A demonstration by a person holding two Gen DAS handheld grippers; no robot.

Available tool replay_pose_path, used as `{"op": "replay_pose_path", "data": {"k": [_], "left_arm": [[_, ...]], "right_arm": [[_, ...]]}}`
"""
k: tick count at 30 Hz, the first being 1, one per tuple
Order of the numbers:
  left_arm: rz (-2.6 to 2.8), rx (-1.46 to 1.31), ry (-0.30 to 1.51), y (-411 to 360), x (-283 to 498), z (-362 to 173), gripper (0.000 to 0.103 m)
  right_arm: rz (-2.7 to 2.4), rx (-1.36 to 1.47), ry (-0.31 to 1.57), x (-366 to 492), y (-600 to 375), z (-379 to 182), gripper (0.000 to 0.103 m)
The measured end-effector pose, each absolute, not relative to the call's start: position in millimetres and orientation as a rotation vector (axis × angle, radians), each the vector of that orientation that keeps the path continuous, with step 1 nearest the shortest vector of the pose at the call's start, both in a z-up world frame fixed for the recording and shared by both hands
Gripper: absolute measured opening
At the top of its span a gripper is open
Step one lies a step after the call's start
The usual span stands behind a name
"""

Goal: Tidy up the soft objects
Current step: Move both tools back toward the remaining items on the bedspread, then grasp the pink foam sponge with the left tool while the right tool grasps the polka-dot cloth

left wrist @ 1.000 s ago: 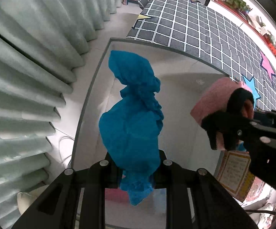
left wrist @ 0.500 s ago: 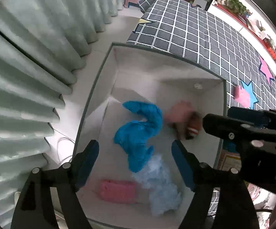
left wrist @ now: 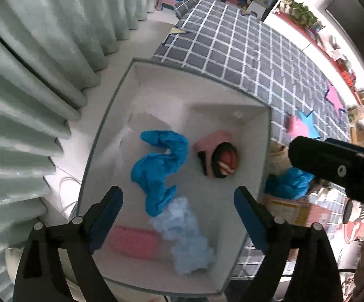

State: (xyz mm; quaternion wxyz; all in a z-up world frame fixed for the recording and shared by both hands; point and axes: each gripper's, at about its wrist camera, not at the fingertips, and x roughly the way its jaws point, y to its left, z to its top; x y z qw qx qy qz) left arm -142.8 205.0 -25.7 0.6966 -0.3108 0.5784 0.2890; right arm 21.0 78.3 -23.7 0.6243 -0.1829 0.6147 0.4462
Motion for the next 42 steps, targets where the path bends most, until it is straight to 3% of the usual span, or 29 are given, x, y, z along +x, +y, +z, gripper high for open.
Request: {"op": "replay_pose_path", "data": {"k": [11, 20, 32, 42], "left_arm": [[0.479, -0.643, 1.265, 164, -81, 15, 0.092], [0.371, -0.598, 1.312, 114, -15, 22, 0.092], [0.384, -0.550, 1.470, 78, 71, -28, 0.092], [0.493, -0.519, 1.645, 76, 149, -122, 0.092]], "right_arm": [[0.895, -0.258, 1.427, 94, -24, -2, 0.103], [0.616, -0.189, 1.505, 177, -130, -58, 0.103], [0.526, -0.275, 1.621, 198, -194, -149, 0.103], [0.631, -0.341, 1.596, 199, -180, -188, 0.103]]}}
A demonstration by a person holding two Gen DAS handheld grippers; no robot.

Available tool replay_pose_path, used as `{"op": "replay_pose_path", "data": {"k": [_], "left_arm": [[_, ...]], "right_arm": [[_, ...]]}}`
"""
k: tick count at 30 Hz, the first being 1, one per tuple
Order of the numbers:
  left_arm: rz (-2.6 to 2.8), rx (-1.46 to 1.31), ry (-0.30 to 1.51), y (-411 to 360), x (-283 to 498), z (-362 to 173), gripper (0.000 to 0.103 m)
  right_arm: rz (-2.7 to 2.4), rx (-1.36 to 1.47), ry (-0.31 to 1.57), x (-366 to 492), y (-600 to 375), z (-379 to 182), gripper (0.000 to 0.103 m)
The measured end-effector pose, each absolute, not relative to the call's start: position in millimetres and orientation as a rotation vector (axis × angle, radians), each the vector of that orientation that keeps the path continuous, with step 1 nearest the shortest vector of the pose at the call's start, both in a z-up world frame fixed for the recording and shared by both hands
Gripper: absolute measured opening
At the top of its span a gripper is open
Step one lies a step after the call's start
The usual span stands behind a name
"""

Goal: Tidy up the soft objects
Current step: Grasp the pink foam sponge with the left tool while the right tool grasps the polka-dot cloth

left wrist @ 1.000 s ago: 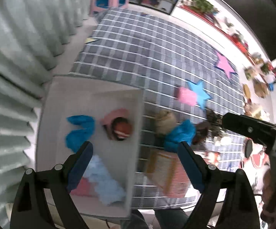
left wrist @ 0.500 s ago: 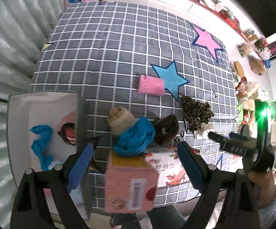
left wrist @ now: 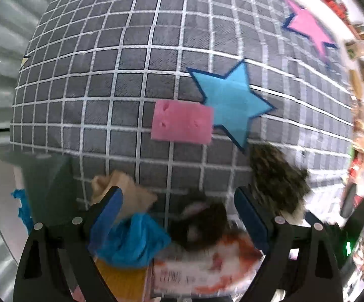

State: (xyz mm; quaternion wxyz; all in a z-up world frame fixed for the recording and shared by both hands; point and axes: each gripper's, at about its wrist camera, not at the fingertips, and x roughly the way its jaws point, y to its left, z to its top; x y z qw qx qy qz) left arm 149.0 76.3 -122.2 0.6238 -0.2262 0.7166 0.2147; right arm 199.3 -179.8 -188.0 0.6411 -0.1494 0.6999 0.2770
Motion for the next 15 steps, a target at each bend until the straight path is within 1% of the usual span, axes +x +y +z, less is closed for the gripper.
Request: {"op": "replay_pose_path", "data": {"k": [6, 14, 15], "left_arm": [[0.574, -0.480, 1.678, 84, 167, -166, 0.092], [0.608, -0.421, 1.701, 84, 184, -193, 0.092], [0.607, -0.422, 1.702, 84, 184, -195, 0.092]], "right_arm": [[0.641, -0.329, 1.567, 201, -184, -197, 0.103], [0.681, -0.343, 1.533, 214, -173, -206, 0.103], [0.683, -0.342, 1.529, 214, -173, -206, 0.097]]}}
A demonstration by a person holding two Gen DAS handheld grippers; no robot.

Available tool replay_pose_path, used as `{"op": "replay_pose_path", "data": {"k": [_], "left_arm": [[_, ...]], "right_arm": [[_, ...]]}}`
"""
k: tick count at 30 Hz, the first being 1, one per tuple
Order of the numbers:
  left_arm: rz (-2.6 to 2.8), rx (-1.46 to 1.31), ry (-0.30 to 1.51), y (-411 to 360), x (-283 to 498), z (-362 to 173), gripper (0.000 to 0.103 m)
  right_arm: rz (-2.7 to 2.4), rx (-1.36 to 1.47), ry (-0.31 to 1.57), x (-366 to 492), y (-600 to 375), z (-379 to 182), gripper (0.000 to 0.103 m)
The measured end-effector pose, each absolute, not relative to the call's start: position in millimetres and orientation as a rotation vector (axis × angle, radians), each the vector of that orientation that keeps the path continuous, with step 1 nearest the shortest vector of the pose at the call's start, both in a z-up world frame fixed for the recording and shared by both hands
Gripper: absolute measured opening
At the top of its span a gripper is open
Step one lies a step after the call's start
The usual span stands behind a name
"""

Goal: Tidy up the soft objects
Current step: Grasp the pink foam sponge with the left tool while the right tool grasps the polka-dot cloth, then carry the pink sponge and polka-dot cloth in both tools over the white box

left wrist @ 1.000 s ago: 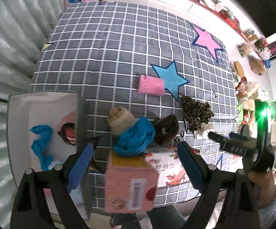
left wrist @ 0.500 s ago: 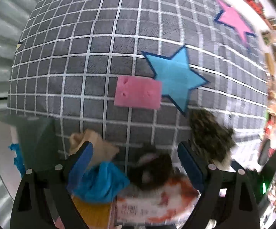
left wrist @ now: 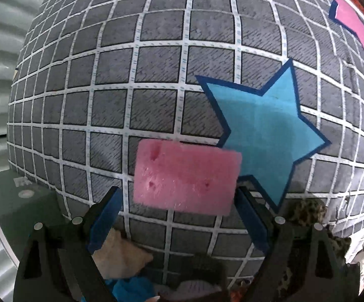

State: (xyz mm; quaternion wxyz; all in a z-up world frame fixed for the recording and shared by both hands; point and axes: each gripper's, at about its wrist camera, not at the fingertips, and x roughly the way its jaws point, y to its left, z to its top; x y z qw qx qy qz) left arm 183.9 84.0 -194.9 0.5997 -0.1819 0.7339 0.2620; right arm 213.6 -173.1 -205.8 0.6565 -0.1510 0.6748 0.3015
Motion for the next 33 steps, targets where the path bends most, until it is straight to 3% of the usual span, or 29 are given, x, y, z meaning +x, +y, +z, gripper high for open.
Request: {"op": "replay_pose_path", "data": {"k": [4, 6, 8, 23, 33], "left_arm": [[0.593, -0.423, 1.698, 84, 192, -198, 0.087], [0.563, -0.423, 1.698, 81, 200, -193, 0.073], [0.538, -0.402, 1.706, 75, 210, -193, 0.073], [0.411, -0.279, 1.533, 15, 209, -96, 0.073], [0.301, -0.214, 1.478, -25, 167, -44, 0.073]], "right_arm": [[0.674, -0.347, 1.534, 214, -170, -205, 0.072], [0.662, -0.347, 1.533, 214, -175, -202, 0.055], [0.667, -0.318, 1.544, 218, -179, -200, 0.047], [0.653, -0.114, 1.574, 228, -228, -166, 0.044], [0.619, -0.072, 1.567, 205, -246, -142, 0.044]]}}
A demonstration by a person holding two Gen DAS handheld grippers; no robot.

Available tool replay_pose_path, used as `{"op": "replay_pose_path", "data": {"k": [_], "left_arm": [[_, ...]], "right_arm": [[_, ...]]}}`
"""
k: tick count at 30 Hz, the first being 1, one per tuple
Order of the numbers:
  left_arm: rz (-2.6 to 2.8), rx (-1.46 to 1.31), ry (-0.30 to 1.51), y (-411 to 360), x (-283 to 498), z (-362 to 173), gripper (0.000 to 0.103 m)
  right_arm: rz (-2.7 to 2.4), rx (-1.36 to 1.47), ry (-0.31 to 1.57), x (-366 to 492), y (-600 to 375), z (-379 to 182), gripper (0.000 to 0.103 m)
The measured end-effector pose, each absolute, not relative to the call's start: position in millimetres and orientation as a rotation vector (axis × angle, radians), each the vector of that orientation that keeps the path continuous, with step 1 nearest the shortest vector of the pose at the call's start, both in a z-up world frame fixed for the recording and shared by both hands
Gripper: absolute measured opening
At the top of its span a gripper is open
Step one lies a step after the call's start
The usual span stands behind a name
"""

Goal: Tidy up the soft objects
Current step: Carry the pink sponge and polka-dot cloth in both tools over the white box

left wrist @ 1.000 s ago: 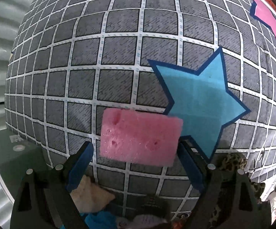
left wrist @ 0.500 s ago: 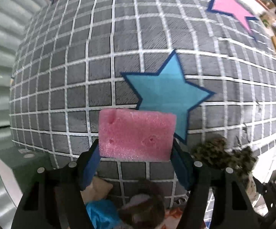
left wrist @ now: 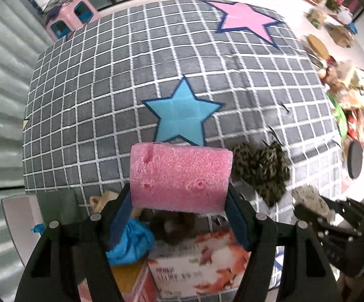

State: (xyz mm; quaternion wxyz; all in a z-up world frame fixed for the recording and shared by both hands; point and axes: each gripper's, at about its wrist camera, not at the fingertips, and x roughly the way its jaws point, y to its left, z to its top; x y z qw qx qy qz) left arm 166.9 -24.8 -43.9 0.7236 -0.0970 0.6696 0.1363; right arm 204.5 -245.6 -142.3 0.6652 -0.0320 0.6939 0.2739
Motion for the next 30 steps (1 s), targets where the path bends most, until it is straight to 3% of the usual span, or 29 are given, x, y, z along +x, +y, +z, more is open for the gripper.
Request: {"op": "replay_pose_path", "data": {"k": [30], "left_arm": [[0.008, -0.108, 1.439, -82, -7, -7, 0.073]], "right_arm": [[0.638, -0.102, 1.568, 71, -252, -93, 0.044]]}}
